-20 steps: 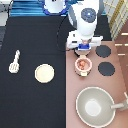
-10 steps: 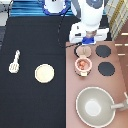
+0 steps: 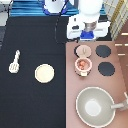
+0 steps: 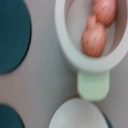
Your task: Take the lid off the pot, put the pot on the plate, and use the tool to push the pot to the front of the table.
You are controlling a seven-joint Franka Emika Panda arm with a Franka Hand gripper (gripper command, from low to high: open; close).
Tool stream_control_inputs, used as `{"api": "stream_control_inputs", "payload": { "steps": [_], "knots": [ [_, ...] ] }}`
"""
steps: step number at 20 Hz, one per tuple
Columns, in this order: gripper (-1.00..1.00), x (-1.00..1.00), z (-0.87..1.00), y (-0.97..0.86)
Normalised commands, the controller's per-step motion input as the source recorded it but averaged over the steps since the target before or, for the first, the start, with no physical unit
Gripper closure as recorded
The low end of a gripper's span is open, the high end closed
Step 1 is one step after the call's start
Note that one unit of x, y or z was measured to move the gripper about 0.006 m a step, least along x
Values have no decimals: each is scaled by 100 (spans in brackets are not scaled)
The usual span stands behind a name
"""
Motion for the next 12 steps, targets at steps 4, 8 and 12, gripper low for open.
{"api": "stream_control_inputs", "payload": {
  "steps": [4, 8, 12],
  "knots": [
    [-100, 84, 35, -24],
    [-100, 94, -2, -16],
    [-100, 95, -13, -10]
  ]
}}
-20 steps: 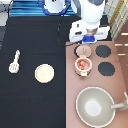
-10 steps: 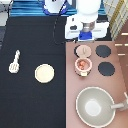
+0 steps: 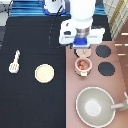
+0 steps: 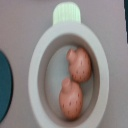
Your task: Take the lid off the pot, put the pot on the plate, and use the tool to push the pot to the front of the table.
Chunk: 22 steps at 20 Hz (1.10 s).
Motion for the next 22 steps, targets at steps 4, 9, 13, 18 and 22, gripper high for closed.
{"api": "stream_control_inputs", "payload": {
  "steps": [4, 9, 13, 18, 22],
  "knots": [
    [-100, 76, -41, -11],
    [-100, 30, -37, -14],
    [-100, -21, -36, 0],
    [-100, 8, -15, -9],
    [-100, 32, -1, -24]
  ]
}}
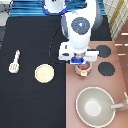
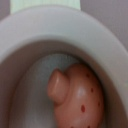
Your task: Take the lid off the pot, put the pot on the plate, and use the tool to push the pot to the front of the table.
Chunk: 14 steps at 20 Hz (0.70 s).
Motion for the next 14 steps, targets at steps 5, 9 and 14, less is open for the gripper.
{"api": "stream_control_inputs", "payload": {
  "steps": [5, 9, 14],
  "knots": [
    [-100, 24, -18, -27],
    [-100, 18, -34, -22],
    [-100, 2, -38, -4]
  ]
}}
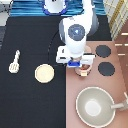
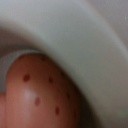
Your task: Take the lid off the pot, put the pot on the plate, and use the tool to push the pot to the front of the table.
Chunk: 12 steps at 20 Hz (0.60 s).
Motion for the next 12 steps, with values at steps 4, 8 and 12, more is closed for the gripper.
{"api": "stream_control_inputs", "payload": {
  "steps": [4, 8, 12],
  "knots": [
    [100, 0, -8, 1],
    [100, 0, 0, 4],
    [100, 0, 1, 3]
  ]
}}
